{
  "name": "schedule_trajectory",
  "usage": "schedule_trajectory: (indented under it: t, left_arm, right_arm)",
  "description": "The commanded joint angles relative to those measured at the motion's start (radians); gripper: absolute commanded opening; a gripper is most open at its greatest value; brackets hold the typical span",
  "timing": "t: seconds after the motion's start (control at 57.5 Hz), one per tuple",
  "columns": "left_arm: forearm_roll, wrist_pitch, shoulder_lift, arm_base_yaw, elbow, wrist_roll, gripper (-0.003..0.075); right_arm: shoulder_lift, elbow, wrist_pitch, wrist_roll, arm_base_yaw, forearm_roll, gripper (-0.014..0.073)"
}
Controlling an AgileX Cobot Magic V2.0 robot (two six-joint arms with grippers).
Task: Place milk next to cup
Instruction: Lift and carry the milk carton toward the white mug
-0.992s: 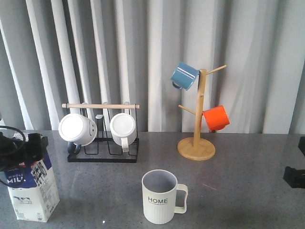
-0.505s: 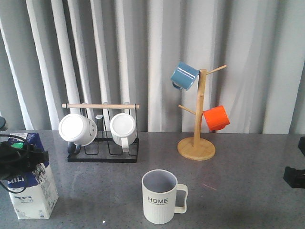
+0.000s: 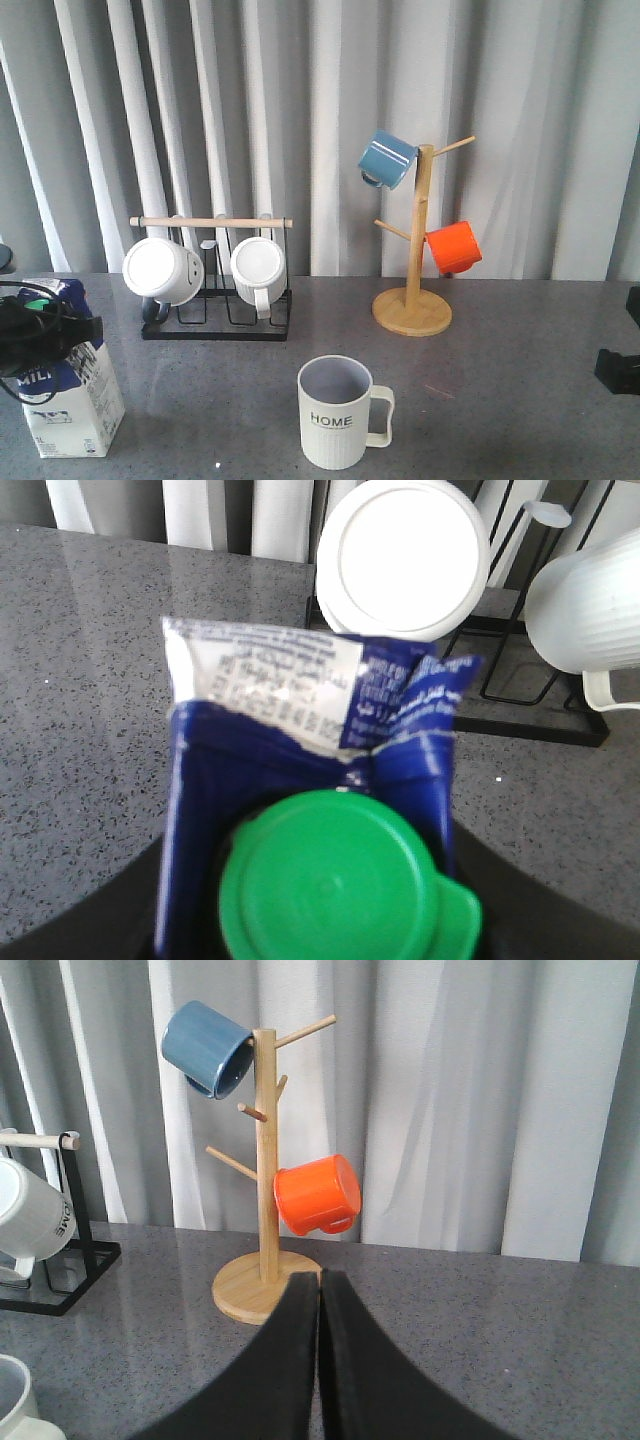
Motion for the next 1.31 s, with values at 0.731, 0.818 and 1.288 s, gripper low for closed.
schedule_trajectory:
  t: [0.731, 0.818, 1.288]
  left_arm:
    - [-1.145, -0.582, -0.102, -0.44, -0.051, 0.982, 0.009]
    - [-1.184, -0.634, -0.064, -0.502, -0.073, 1.022, 0.009]
    - [-1.194, -0.623, 0.088, -0.653, -0.133, 1.022, 0.009]
  right_arm:
    - [-0.008, -0.035, -0.07, -0.013, -0.005, -0.008, -0.0008]
    - [-0.008, -0.035, -0.07, -0.013, -0.005, -0.008, -0.0008]
    - [-0.008, -0.035, -0.069, -0.013, -0.005, -0.008, -0.0008]
